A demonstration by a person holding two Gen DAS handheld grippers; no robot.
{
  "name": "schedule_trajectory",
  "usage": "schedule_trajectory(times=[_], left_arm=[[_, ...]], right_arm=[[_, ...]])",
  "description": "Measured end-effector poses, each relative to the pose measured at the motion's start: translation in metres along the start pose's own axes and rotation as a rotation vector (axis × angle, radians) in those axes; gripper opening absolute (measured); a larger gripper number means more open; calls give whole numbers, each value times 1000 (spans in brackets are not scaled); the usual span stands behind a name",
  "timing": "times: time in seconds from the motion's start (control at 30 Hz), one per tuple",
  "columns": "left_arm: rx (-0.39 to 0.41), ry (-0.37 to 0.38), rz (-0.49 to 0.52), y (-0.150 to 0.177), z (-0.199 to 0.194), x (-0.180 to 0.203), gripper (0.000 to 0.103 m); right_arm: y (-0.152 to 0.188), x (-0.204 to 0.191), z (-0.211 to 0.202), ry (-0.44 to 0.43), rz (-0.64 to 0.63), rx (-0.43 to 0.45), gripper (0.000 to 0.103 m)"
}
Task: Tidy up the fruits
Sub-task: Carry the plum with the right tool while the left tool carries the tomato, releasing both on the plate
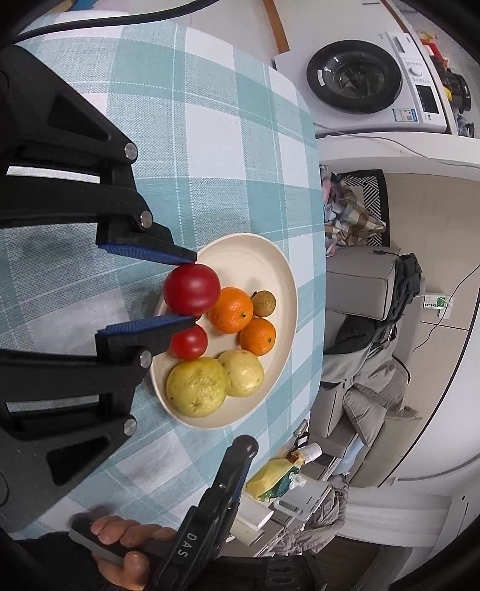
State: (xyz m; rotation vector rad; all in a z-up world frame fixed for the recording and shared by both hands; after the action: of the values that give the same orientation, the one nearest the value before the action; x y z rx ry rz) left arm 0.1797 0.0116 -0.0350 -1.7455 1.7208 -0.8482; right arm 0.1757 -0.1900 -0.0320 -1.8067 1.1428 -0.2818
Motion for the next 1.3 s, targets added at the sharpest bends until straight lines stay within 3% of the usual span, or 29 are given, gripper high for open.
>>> schedule_trajectory(times=[0.3,0.83,0.9,1.0,1.17,1.3], left_arm=[[14,-40,20,-9,14,7,25],[-25,-38,30,-10,38,13,25],[-25,-38,30,-10,38,13,25],[-25,-38,31,-10,38,13,25],[-22,-50,50,-7,35,15,26],[-7,-79,37,-6,30,12,43]], right_arm=[[0,5,4,13,14,-6,26],[4,8,18,26,20,-65,27],[4,7,19,34,18,-70,37],[4,7,17,43,16,-58,44],[5,9,15,65,8,-54,48],[5,8,14,77,-3,-54,56]])
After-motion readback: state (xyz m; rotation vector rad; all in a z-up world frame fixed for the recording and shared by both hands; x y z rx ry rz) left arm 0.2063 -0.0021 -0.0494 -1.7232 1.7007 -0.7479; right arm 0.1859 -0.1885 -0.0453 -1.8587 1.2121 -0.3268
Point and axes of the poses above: each gripper's, at about its wrist camera, not at the fingertips, and z roughly the way its jaws point, x to its right, y to its underside, the point moved 2 cm from there along z, roughly the way its jaws point, and after that the axes turned 7 degrees about -y, right-handed, at the moved point
